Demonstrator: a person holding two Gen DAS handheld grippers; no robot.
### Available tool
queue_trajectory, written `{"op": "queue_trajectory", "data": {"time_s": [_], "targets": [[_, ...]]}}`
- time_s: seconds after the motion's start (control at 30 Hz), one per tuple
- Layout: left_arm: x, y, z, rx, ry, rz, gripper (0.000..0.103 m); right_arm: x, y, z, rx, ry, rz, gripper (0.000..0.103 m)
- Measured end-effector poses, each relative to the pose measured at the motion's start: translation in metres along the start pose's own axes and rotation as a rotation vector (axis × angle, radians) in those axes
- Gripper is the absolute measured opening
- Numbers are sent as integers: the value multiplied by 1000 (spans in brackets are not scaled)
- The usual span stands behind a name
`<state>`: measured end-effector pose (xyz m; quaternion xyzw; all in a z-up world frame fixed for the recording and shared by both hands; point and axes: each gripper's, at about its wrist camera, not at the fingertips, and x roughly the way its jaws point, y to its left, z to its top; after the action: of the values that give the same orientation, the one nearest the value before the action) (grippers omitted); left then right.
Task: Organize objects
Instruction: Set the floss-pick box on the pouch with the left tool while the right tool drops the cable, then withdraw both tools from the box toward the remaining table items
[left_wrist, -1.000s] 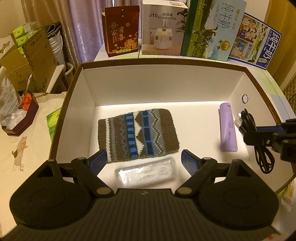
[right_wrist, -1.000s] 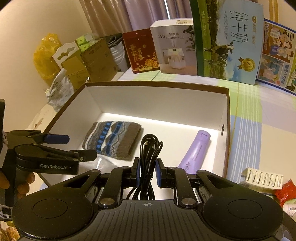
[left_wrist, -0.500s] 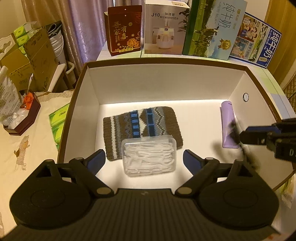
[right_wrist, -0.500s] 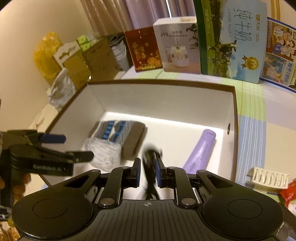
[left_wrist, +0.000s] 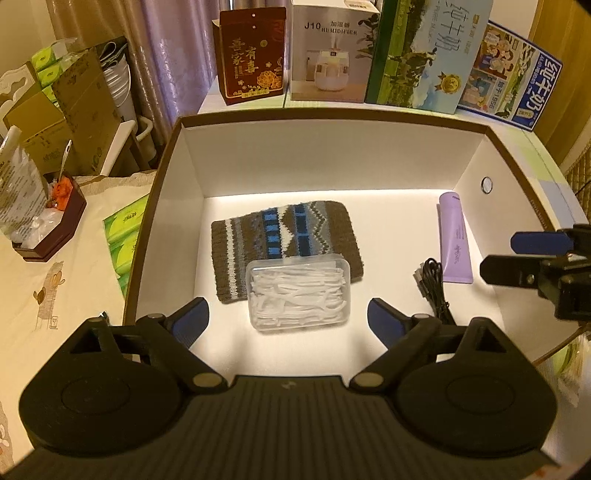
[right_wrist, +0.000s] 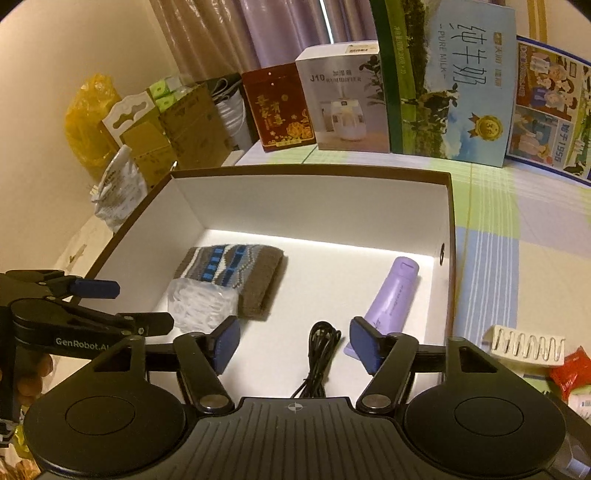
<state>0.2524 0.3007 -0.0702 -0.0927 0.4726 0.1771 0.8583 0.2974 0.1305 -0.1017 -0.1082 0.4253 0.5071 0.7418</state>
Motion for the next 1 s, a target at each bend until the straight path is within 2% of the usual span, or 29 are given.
{"op": "queue_trajectory", "data": {"time_s": [0.4,1.0], "targets": [[-22,-11,3,-8,-20,-4,91,-27,4,-8,2,-28,-4,73],[-63,-44,-7,13,-75,-29,91,-87,-4,-28,12,-88,-3,75]]}}
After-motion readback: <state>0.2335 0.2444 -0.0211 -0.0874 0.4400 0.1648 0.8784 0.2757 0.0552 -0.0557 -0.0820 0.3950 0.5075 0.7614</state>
